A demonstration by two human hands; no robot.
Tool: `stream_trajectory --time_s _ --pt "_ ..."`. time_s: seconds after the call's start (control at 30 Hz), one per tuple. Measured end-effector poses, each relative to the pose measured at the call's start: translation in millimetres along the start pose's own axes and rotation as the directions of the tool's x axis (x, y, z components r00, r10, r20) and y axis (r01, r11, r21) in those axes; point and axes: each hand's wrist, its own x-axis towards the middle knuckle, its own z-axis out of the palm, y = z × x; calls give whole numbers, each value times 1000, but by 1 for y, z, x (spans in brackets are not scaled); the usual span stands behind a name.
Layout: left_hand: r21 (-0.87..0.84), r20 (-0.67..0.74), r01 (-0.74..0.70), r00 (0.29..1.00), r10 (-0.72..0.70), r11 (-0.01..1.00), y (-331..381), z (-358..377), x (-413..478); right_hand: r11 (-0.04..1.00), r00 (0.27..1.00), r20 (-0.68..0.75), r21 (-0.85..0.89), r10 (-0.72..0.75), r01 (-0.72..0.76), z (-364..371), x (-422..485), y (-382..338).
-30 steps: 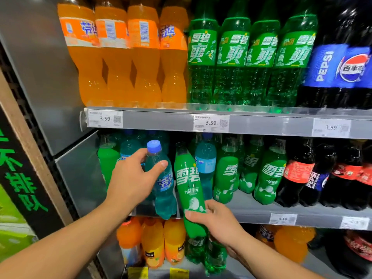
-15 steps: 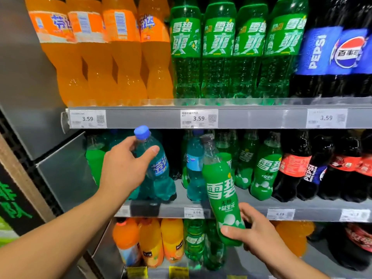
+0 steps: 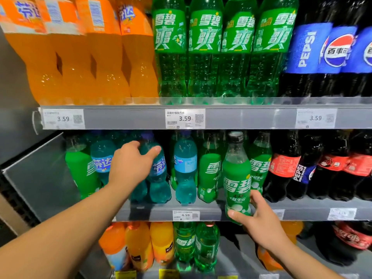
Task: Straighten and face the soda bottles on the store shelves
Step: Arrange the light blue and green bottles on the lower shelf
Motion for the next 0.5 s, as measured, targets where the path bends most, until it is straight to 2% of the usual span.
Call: stream_trajectory --time_s 0.17,0.5 --pt "105 72 12 997 -20 994 8 8 15 999 999 -45 -32 28 -30 6 11 5" --pt "280 57 -66 997 52 958 15 6 15 989 969 -245 -145 -19 -17 26 37 -7"
